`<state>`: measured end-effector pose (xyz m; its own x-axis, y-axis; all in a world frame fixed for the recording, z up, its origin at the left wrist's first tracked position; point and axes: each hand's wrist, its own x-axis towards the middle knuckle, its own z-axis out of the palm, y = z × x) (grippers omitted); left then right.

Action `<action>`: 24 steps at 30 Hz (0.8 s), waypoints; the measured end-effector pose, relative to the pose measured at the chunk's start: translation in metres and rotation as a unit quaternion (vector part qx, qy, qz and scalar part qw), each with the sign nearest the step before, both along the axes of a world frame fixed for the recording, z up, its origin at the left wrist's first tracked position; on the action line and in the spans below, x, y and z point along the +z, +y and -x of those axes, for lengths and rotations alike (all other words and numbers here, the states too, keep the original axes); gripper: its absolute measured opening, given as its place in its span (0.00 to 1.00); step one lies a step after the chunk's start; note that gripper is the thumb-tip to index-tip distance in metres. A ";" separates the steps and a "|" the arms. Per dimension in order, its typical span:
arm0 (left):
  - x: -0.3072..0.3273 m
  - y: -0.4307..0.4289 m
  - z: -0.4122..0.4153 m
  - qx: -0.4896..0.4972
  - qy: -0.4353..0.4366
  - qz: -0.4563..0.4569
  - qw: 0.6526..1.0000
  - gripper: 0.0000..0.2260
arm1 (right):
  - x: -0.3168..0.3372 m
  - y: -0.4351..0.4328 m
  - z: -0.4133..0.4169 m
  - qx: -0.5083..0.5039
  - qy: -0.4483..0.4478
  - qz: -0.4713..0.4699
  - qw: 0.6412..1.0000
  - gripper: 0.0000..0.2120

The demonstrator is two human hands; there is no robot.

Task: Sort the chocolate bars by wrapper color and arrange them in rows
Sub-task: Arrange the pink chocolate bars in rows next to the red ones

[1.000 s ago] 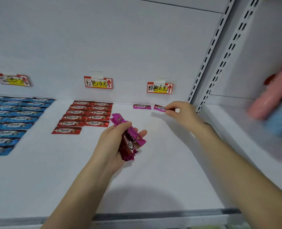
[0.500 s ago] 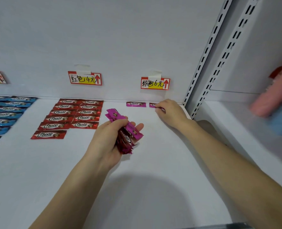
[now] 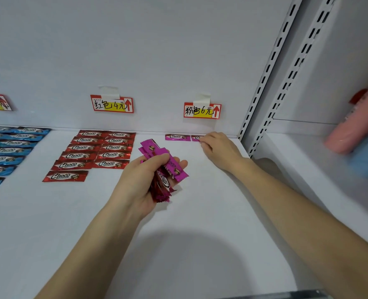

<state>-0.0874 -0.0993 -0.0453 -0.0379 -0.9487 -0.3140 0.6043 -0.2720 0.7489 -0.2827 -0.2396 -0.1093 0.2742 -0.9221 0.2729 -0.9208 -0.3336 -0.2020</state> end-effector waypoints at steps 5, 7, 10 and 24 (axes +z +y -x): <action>0.008 0.013 -0.003 -0.001 -0.038 0.033 0.999 0.03 | 0.006 0.007 -0.001 0.007 0.034 0.011 0.999 0.16; 0.010 0.022 -0.006 0.003 -0.057 0.044 0.997 0.03 | 0.014 0.016 -0.006 0.009 -0.008 0.030 0.999 0.16; 0.011 0.036 -0.009 0.008 -0.079 0.060 0.995 0.04 | 0.044 0.046 -0.030 0.003 -0.232 0.030 0.972 0.11; 0.016 0.083 -0.023 -0.046 -0.082 0.045 0.994 0.11 | 0.104 0.172 -0.052 0.219 -0.447 -0.090 0.863 0.10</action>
<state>-0.0644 -0.0165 -0.0295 -0.0813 -0.9683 -0.2362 0.4470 -0.2472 0.8597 -0.2309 -0.0675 -0.0054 0.3609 -0.8333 0.4188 -0.1639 -0.4988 -0.8511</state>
